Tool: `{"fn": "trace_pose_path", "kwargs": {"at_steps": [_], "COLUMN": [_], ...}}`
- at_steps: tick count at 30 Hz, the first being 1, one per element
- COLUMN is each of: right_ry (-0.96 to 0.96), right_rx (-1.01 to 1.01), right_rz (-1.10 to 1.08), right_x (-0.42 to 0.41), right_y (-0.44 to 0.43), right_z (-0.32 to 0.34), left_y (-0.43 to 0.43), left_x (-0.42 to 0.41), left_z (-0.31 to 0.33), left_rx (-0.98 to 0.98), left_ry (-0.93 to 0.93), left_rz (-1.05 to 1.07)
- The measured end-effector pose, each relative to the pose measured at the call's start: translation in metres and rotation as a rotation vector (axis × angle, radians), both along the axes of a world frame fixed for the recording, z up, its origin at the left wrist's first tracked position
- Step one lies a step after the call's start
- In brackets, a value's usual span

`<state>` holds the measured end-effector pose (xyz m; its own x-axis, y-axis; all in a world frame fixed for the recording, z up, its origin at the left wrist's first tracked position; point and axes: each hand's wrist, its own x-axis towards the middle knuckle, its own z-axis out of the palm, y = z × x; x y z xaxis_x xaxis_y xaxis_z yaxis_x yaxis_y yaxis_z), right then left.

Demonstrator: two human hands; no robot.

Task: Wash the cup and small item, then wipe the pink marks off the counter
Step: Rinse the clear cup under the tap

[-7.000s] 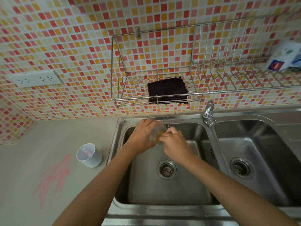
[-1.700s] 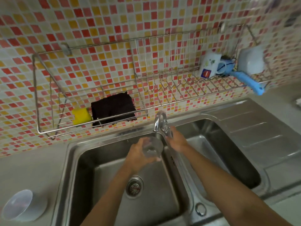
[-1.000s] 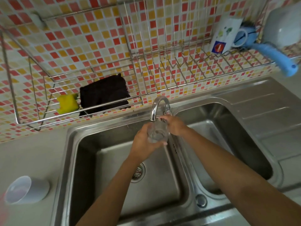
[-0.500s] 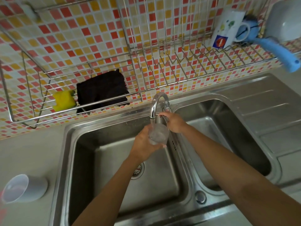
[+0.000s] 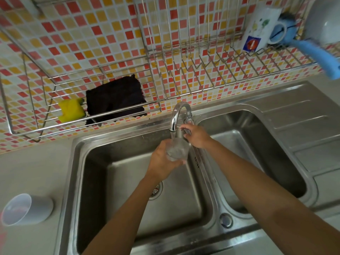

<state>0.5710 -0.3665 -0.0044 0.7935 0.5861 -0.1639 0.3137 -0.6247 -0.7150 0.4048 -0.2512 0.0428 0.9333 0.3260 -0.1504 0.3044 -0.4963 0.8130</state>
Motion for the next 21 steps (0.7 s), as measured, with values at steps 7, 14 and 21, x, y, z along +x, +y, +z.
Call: {"fn": "trace_pose_path", "kwargs": {"at_steps": [7,14,21], "right_ry": [0.022,0.099,0.159], "right_rx": [0.041,0.193,0.304], "right_rz": [-0.014,-0.148,-0.354], "right_x": [0.0,0.003,0.009], "right_y": [-0.002,0.0,-0.004], "right_z": [-0.002,-0.005,-0.004], "left_y": [0.011,0.014,0.013], "left_x": [0.002,-0.001,-0.004], "left_z": [-0.002,-0.005,-0.008], "left_rx": [0.068,0.054,0.025], "left_ry": [-0.034,-0.042,-0.085], "left_rz": [0.012,0.034,0.025]}}
